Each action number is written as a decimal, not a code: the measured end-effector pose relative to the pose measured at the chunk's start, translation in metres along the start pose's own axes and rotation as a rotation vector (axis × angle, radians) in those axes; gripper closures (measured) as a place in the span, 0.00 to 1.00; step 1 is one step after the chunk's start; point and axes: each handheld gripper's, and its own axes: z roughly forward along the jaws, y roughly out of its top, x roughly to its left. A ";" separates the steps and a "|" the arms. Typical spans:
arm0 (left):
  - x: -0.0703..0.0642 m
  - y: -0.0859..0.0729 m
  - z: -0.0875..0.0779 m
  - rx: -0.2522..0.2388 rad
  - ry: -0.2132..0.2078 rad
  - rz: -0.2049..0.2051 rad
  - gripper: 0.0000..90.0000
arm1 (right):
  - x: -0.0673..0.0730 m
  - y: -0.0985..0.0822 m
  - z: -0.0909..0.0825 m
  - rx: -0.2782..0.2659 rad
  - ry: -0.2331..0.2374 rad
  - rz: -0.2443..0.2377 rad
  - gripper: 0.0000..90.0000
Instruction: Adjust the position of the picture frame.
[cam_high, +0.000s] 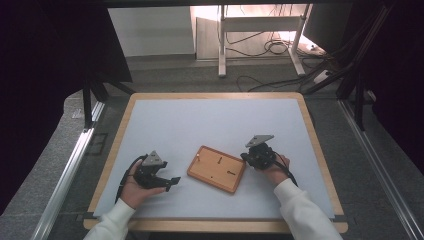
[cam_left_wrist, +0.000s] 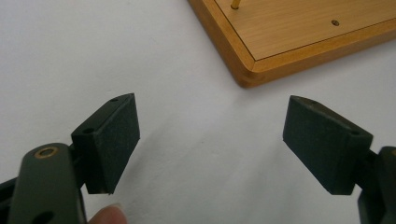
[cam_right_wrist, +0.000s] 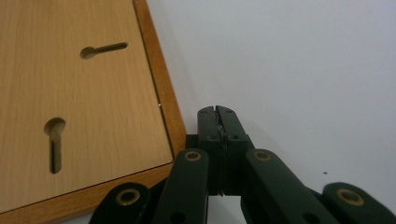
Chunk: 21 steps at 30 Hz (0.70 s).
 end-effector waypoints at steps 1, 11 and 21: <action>0.000 0.000 0.000 0.000 -0.001 -0.001 0.21 | 0.001 0.000 0.000 0.001 -0.003 -0.009 1.00; -0.002 0.000 0.002 0.006 -0.002 0.006 0.21 | 0.003 -0.004 -0.002 0.020 0.003 -0.031 1.00; -0.001 -0.001 0.001 0.004 -0.001 0.002 0.21 | 0.024 -0.011 -0.011 0.032 0.037 -0.067 1.00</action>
